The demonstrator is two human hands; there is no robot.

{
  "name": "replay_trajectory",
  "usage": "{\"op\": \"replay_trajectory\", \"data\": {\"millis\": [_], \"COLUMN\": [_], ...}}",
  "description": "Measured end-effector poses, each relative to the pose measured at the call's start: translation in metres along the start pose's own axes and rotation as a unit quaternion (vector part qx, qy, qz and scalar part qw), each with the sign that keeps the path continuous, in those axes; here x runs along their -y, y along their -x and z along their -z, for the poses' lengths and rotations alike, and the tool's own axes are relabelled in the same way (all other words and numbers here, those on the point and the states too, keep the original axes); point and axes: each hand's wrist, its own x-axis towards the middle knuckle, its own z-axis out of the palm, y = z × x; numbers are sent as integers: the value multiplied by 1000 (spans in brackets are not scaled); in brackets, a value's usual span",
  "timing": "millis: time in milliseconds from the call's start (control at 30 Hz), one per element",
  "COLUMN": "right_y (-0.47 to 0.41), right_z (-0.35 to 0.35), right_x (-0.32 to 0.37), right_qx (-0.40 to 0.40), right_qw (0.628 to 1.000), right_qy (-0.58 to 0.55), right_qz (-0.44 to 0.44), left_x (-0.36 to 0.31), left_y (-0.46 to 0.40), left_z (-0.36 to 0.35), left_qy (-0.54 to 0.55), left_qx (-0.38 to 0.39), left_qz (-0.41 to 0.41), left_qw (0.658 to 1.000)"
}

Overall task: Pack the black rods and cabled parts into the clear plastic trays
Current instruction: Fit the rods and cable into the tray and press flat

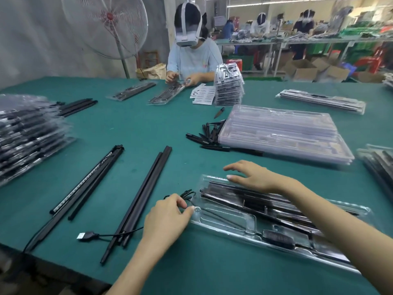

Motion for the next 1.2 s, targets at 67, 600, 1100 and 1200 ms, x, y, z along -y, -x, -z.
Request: {"op": "replay_trajectory", "data": {"millis": [67, 600, 1100, 1200], "right_y": [13, -19, -29, -28], "right_z": [-1, -20, -38, -41], "right_x": [-2, 82, 107, 109], "right_qx": [-29, 6, 34, 43], "right_qw": [1000, 997, 990, 990], "right_qy": [7, 48, 47, 21], "right_qz": [5, 60, 131, 131], "left_x": [-2, 0, 24, 26], "left_y": [-2, -9, 19, 20], "left_z": [1, -7, -17, -21], "left_qy": [-27, 309, 70, 47], "left_qx": [10, 176, -111, -119], "left_qz": [6, -1, -91, -81], "left_qw": [1000, 935, 987, 988]}}
